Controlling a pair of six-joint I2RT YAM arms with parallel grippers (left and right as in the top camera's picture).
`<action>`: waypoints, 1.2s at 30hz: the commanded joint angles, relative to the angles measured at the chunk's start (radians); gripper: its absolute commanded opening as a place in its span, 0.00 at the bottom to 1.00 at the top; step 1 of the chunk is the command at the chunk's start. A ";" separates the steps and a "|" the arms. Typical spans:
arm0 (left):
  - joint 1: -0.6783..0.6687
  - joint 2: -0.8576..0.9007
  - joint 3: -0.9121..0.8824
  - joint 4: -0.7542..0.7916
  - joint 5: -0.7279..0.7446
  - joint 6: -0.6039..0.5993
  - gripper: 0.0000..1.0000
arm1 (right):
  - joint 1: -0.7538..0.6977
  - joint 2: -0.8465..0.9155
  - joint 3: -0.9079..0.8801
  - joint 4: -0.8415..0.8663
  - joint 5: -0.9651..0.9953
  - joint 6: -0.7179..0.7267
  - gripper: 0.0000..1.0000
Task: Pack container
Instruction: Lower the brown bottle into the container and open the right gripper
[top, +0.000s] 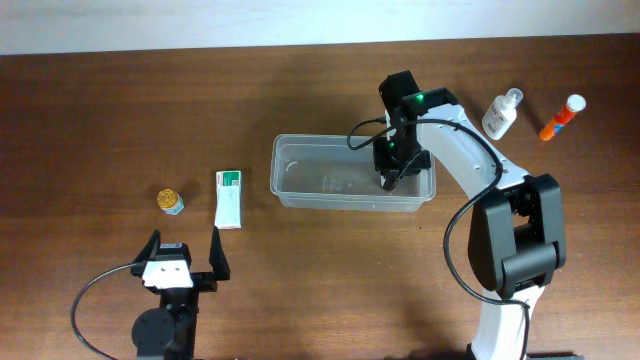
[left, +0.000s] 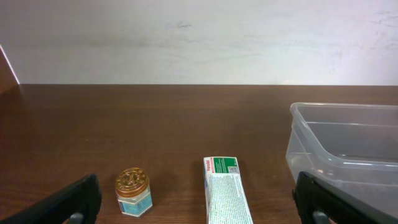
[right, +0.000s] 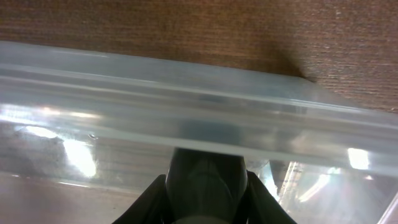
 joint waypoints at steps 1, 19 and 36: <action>0.007 -0.009 -0.004 -0.001 0.014 0.011 1.00 | 0.003 0.014 -0.025 0.001 0.082 0.007 0.30; 0.007 -0.009 -0.004 -0.001 0.014 0.012 0.99 | -0.055 0.014 -0.025 -0.007 0.140 -0.022 0.30; 0.007 -0.009 -0.004 -0.001 0.014 0.012 0.99 | -0.055 0.004 0.050 -0.071 0.140 -0.022 0.47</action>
